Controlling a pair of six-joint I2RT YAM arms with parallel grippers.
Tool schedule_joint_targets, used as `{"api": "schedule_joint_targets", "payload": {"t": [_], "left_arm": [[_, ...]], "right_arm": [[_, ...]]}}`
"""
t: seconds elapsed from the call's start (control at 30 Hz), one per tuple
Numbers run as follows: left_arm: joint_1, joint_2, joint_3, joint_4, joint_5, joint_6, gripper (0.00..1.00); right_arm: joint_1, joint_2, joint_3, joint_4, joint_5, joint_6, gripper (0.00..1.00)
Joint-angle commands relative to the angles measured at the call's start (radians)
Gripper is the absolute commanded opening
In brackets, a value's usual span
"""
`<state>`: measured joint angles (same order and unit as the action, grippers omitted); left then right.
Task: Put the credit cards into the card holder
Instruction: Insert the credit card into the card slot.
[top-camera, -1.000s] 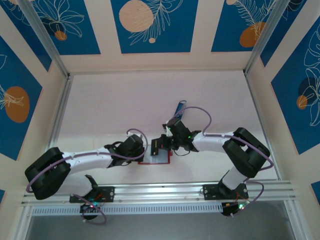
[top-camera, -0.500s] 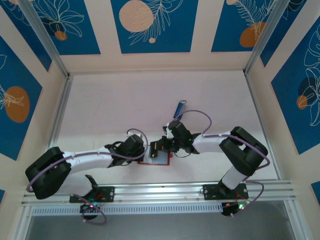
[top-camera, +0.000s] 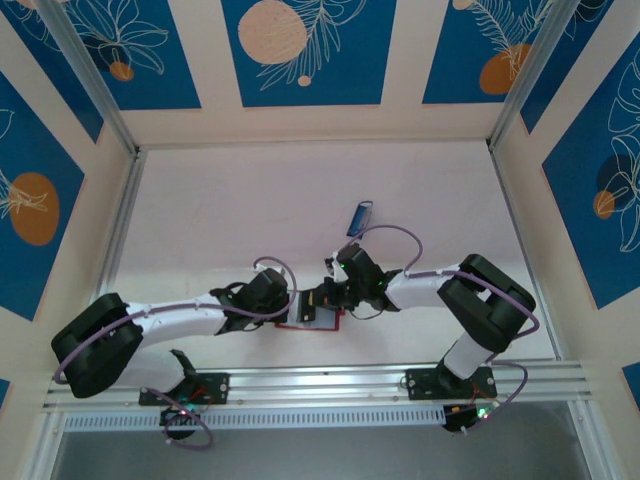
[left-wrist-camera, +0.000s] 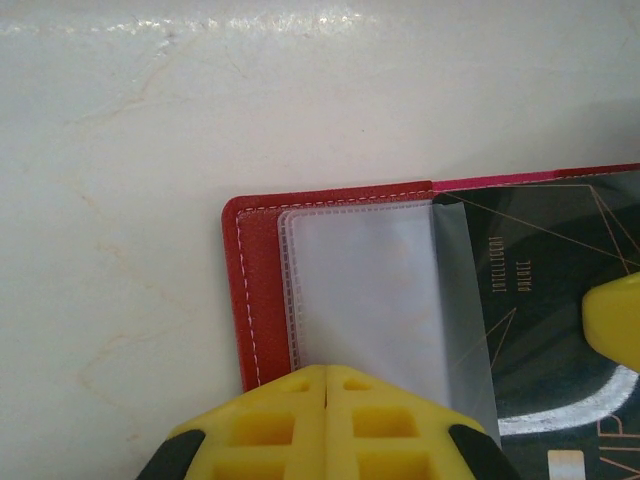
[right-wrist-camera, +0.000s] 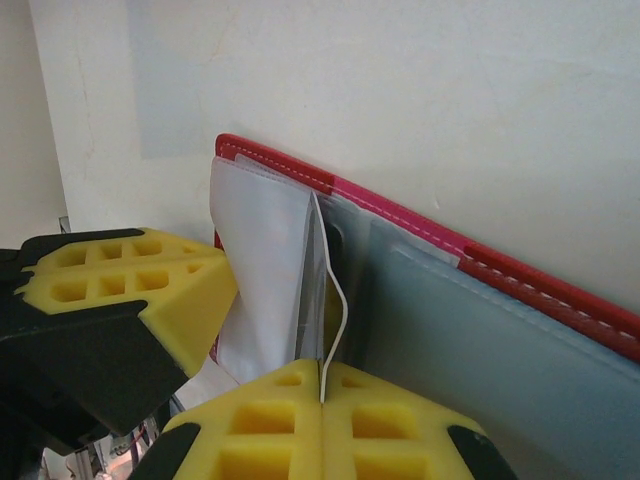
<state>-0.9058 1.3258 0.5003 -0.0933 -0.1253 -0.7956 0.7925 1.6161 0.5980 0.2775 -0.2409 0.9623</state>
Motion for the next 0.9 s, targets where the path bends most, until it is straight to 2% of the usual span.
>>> {"api": "schedule_joint_targets", "payload": {"t": [0.0, 0.37, 0.87], "left_arm": [[-0.018, 0.047, -0.023, -0.086, 0.01, -0.011, 0.01], [-0.018, 0.058, -0.022, -0.081, 0.015, -0.007, 0.01], [-0.031, 0.006, -0.058, -0.106, -0.006, -0.037, 0.0]], "right_arm": [[0.017, 0.032, -0.029, -0.052, -0.029, 0.009, 0.0], [0.026, 0.08, -0.02, -0.025, -0.036, 0.022, 0.0], [0.042, 0.138, -0.02, 0.084, 0.029, 0.13, 0.0]]}}
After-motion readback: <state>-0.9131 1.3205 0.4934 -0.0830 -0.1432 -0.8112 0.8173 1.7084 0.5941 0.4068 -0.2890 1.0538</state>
